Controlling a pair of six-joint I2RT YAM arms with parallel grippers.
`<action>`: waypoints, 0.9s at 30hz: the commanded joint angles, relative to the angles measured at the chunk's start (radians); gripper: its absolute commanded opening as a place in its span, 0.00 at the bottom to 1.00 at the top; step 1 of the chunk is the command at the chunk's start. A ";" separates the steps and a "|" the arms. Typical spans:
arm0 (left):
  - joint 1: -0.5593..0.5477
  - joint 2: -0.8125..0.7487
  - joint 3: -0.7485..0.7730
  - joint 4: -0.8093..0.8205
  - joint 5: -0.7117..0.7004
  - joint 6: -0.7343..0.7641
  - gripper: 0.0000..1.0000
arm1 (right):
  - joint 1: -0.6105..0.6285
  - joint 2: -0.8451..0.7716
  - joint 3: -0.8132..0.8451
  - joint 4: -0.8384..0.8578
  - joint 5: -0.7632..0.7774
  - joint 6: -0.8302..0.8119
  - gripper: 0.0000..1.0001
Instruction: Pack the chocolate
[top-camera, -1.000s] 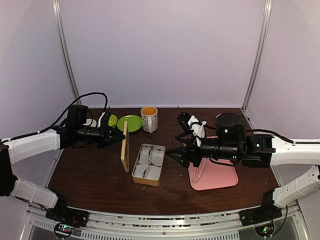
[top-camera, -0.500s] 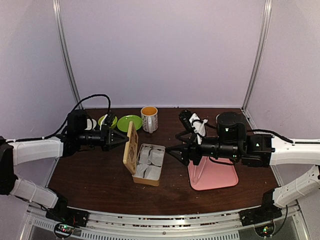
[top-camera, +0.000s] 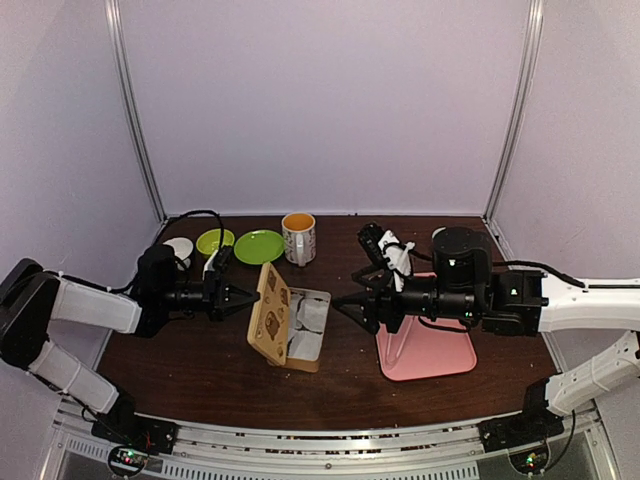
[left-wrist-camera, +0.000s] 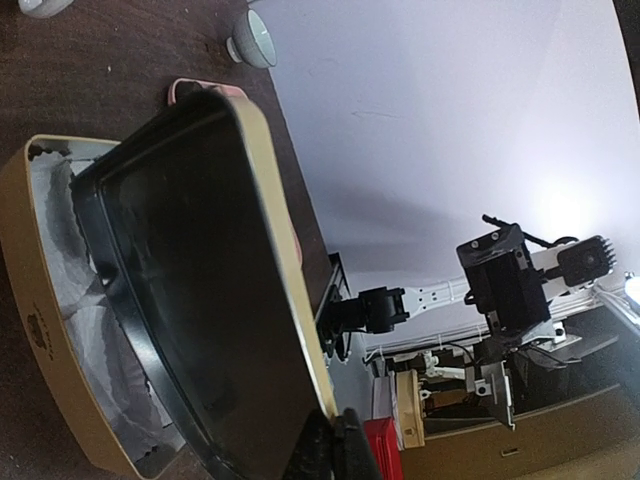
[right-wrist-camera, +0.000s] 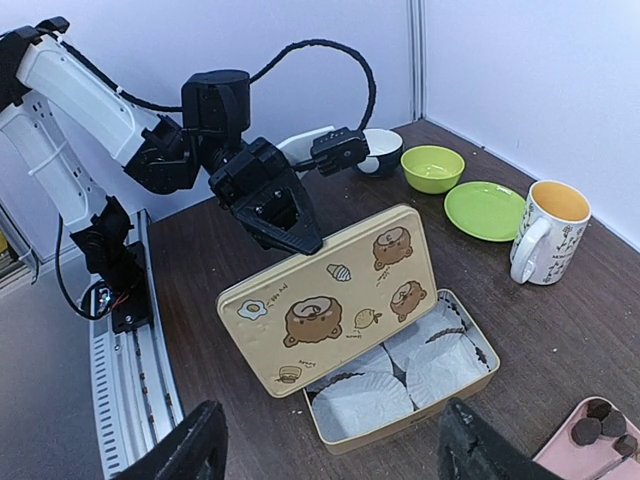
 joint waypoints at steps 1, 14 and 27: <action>0.033 0.075 -0.073 0.340 0.040 -0.141 0.00 | -0.004 -0.010 0.010 0.000 -0.012 0.004 0.72; 0.080 0.268 -0.141 0.482 0.057 -0.167 0.22 | -0.005 -0.020 0.005 -0.011 -0.010 0.002 0.72; 0.097 0.187 -0.062 -0.229 -0.082 0.237 0.43 | -0.007 -0.033 -0.010 0.002 -0.013 -0.004 0.73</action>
